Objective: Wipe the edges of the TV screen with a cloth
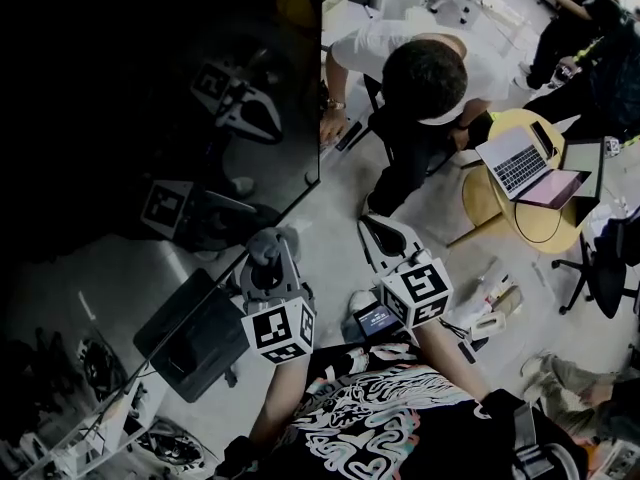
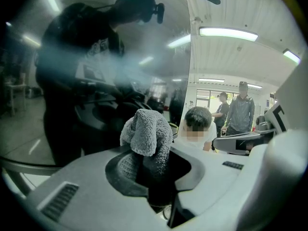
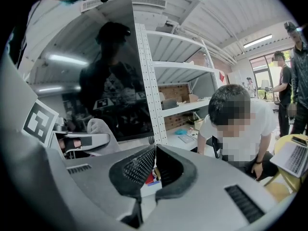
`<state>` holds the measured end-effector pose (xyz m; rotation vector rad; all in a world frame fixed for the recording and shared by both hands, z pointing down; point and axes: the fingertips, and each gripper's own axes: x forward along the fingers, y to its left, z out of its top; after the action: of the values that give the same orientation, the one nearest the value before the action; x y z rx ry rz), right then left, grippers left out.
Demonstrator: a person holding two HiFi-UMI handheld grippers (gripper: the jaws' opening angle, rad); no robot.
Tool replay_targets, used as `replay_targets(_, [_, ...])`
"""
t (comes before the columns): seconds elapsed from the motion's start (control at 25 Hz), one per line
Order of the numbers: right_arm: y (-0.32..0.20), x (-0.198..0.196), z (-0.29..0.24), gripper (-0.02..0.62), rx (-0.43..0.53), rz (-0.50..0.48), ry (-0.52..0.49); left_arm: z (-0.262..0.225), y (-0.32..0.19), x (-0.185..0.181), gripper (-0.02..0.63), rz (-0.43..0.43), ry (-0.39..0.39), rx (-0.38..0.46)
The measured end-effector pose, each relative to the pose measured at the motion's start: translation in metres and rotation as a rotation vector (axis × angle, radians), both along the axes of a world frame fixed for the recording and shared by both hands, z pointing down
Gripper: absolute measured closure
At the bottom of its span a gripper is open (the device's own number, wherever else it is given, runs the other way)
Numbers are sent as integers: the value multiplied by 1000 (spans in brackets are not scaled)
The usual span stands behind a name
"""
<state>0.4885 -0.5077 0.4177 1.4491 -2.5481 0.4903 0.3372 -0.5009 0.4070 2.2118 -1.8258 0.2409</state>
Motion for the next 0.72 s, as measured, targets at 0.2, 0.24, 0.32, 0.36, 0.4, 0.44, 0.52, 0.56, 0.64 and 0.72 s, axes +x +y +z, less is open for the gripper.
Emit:
replay_targets(0.2, [-9,12,2,566,-5,-3,-4,1,-9,13,533,2,-5,-7])
replay_targets(0.24, [-10,14,2,566,-5,-4,-4,2,-11,15,533,3,-5,-8])
replay_targets(0.32, [-14,17,3,566,-5,-5,-4,3,-15,19,532,4,-4,-10])
replay_targets(0.36, [-16,19,3,566,-6,-5,-4,3,-17,21,533,5,-4,-10])
replay_targets(0.4, [-18,21,3,566,-6,-6,-4,3,-19,24,533,6,-4,-10])
replay_targets(0.44, [-20,24,3,566,-6,-8,-4,3,-22,27,532,7,-4,-10])
replay_targets(0.52, [-21,28,4,566,-9,-15,-2,3,-26,34,534,10,-5,-9])
replay_targets(0.56, [-21,31,5,566,-12,-18,-2,3,-28,38,532,11,-6,-10])
replay_targets(0.64, [-21,38,8,566,-18,-19,-2,2,-30,46,532,14,-8,-11])
replay_targets(0.72, [-20,43,8,566,-21,-18,-5,2,-31,51,532,17,-10,-12])
